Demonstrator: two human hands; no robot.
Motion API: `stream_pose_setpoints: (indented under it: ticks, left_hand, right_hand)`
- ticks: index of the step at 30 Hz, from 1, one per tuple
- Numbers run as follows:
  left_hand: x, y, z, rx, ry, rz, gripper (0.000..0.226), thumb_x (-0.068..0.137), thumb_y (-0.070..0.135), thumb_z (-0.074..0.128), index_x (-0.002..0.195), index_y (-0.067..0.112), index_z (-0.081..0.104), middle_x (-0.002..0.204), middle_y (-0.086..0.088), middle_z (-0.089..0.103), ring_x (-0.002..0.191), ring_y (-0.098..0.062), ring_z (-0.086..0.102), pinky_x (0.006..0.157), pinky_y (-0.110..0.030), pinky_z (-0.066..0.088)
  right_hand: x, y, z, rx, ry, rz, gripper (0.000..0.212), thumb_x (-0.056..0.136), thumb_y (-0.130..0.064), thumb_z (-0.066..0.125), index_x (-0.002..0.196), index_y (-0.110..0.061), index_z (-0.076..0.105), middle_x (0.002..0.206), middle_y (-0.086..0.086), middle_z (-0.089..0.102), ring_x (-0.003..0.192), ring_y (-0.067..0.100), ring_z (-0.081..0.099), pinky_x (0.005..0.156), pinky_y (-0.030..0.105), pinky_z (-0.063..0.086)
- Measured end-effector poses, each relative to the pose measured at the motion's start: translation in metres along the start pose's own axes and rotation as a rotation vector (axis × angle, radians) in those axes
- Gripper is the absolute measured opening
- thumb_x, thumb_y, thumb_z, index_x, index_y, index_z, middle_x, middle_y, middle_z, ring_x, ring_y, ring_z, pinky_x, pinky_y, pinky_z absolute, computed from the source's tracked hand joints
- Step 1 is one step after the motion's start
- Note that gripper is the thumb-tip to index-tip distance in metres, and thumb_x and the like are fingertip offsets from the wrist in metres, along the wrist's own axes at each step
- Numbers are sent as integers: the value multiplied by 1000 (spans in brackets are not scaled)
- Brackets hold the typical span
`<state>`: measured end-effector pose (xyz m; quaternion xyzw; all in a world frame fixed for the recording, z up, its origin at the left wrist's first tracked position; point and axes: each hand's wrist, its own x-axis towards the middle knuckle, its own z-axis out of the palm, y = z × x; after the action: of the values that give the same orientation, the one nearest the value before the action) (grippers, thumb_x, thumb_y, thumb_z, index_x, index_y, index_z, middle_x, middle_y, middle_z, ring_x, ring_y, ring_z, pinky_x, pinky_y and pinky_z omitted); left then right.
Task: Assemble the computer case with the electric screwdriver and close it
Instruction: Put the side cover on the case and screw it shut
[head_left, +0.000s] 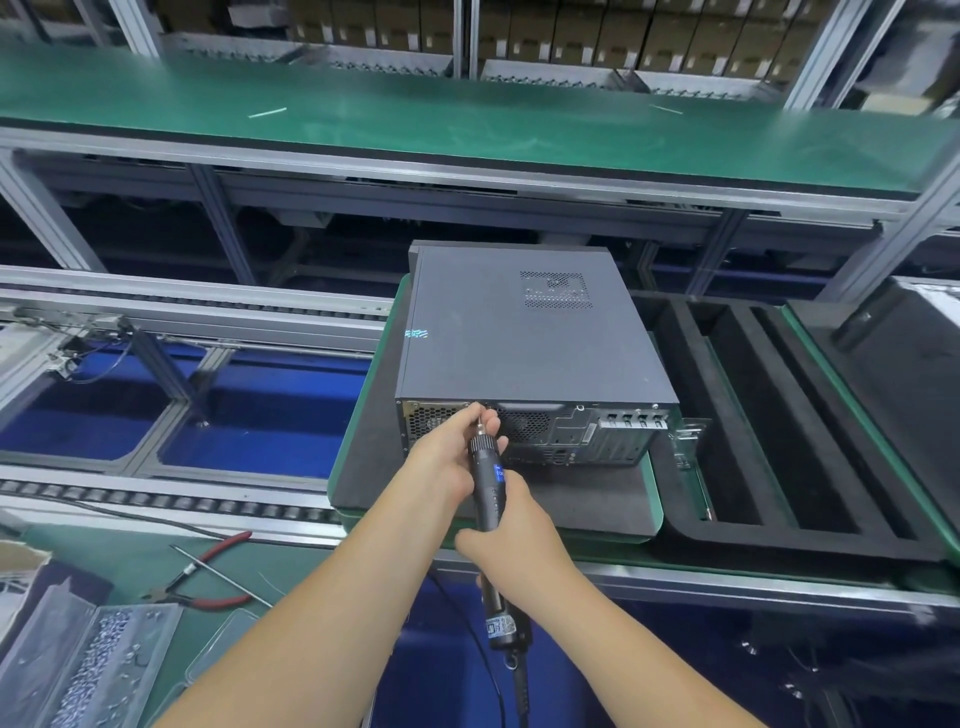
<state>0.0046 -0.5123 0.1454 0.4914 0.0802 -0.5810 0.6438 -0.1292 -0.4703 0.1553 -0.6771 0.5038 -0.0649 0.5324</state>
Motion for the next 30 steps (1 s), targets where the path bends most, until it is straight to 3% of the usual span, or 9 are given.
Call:
stream_pose_setpoints:
  ticks: [2,5,7,11,15,19,30]
  left_hand:
    - [-1,0,-1,-15,-23,5,17,100,16,64,104,0,68,96,-12,75,81,-18,70,86,-38,60]
    - [-4,0,-2,4,-47,-3,21,103,17,60,90,2,68,77,-9,73,74,-19,67,83,-36,58]
    - [-6,0,-2,3,-46,-10,21,103,18,60,91,2,67,76,-9,73,76,-19,68,83,-37,58]
    - [-11,-4,-4,65,-37,-53,23,104,21,53,97,4,67,85,-13,76,77,-24,69,79,-37,58]
    - [-14,-9,-6,127,-40,-52,35,106,25,47,120,1,67,116,-19,73,100,-32,68,89,-41,55]
    - [-17,-14,-3,82,-53,-37,44,110,35,40,122,0,64,119,-20,72,113,-32,69,79,-40,57]
    - [-12,-12,4,36,-13,-6,49,110,40,37,108,-3,61,94,-17,74,85,-27,72,66,-38,55]
  right_hand:
    - [0,-4,-1,21,-8,9,64,79,-18,70,135,-27,41,110,8,62,88,34,73,73,43,65]
    - [1,-9,-4,39,-13,13,62,73,-22,70,129,-26,43,108,9,62,89,36,73,78,51,65]
    - [1,-10,-5,33,-17,19,60,72,-24,69,126,-27,44,107,9,62,89,36,73,79,53,65]
    - [1,-11,-5,42,-20,29,56,75,-20,71,125,-26,45,105,6,62,88,34,73,80,52,65]
    - [4,-12,-6,56,-19,41,57,75,-14,67,127,-25,46,106,9,63,92,39,73,82,55,64]
    - [4,-10,-9,31,-8,20,56,78,-8,65,130,-23,47,104,7,63,90,37,72,82,51,64]
    - [4,-18,-14,-10,-7,2,44,80,-10,68,118,-20,50,104,8,66,82,33,73,79,44,64]
